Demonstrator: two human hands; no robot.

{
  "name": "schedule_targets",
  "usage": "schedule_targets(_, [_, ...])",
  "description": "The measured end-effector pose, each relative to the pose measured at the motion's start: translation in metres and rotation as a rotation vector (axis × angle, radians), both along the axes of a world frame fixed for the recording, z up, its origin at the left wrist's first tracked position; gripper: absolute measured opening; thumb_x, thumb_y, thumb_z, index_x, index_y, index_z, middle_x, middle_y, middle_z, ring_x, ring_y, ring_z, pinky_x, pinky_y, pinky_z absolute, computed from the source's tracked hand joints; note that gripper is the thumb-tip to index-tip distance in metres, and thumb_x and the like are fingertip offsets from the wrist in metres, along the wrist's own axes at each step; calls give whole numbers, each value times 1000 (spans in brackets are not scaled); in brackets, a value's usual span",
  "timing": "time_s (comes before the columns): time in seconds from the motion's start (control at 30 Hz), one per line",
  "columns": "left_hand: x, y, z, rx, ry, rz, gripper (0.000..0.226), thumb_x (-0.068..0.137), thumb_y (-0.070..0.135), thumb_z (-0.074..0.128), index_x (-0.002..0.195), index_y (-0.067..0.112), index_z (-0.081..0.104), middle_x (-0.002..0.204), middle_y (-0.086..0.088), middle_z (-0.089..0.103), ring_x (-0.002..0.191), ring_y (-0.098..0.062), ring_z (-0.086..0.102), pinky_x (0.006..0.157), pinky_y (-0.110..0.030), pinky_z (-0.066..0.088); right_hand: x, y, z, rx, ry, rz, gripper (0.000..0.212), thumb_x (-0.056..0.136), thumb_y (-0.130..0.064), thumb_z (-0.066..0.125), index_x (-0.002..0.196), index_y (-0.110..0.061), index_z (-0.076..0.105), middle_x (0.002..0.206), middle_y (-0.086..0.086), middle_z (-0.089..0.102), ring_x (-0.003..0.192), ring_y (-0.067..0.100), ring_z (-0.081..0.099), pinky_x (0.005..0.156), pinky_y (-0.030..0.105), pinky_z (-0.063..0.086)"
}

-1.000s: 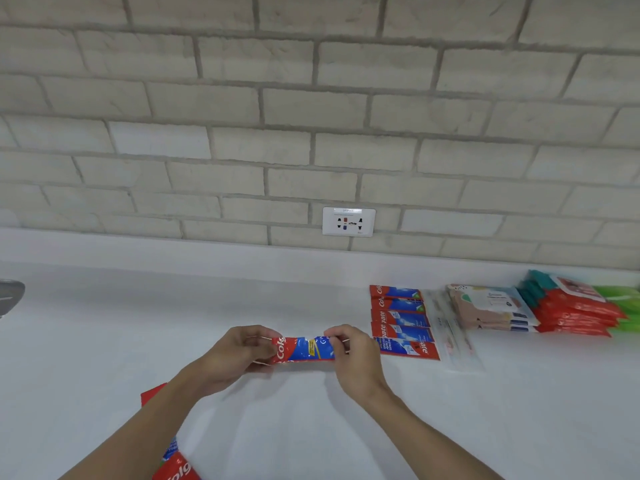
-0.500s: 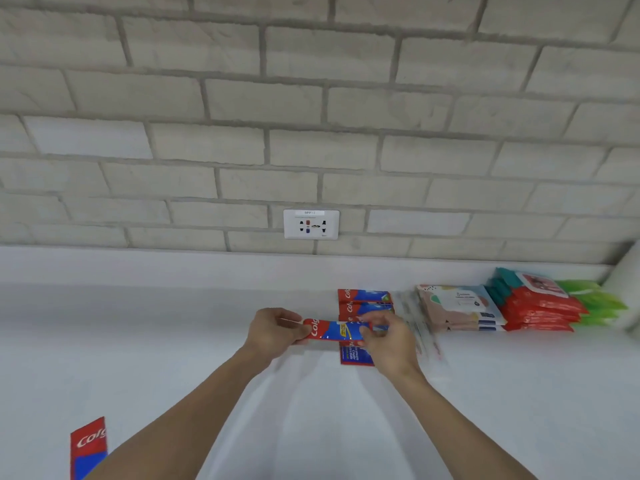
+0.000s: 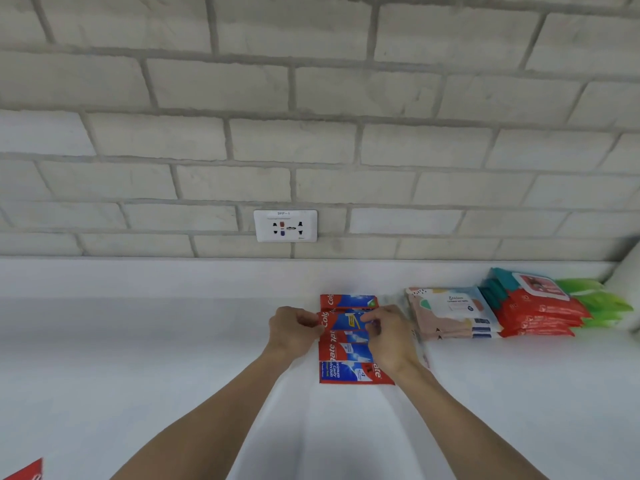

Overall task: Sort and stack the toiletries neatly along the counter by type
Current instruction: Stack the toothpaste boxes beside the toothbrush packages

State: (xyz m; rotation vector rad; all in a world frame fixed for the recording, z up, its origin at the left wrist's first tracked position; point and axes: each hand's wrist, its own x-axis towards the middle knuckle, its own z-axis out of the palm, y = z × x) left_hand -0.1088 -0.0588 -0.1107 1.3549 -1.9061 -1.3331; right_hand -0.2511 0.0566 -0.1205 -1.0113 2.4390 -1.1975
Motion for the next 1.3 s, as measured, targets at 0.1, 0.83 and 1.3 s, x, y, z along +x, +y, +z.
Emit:
schedule_targets(0.1, [-8,-4,-6,-73,-51,-16,23,81,21,75,102,12,74,99,-4,74,81,-9,63,79,-22,52,-7,-5,-4,109,53,101,23,92,-4,53,108,-12,66,119,8,52,110,22,51,81,16,35])
schedule_targets(0.83, [-34,-13,-18,-247,-231,-115,29,88,33,67,104,8,69,108,-5,69,93,-16,65,79,-20,48,-23,-21,-19,421,515,278,55,87,-43,66,133,-22,46,139,0,46,124,17,49,102,30,46])
schedule_targets(1.3, [-26,-11,-19,-216,-260,-69,41,86,38,68,114,9,62,115,-5,64,95,-13,60,79,-21,46,-18,-16,-14,394,512,250,49,89,-36,63,134,-23,47,140,-1,45,127,18,46,105,31,43])
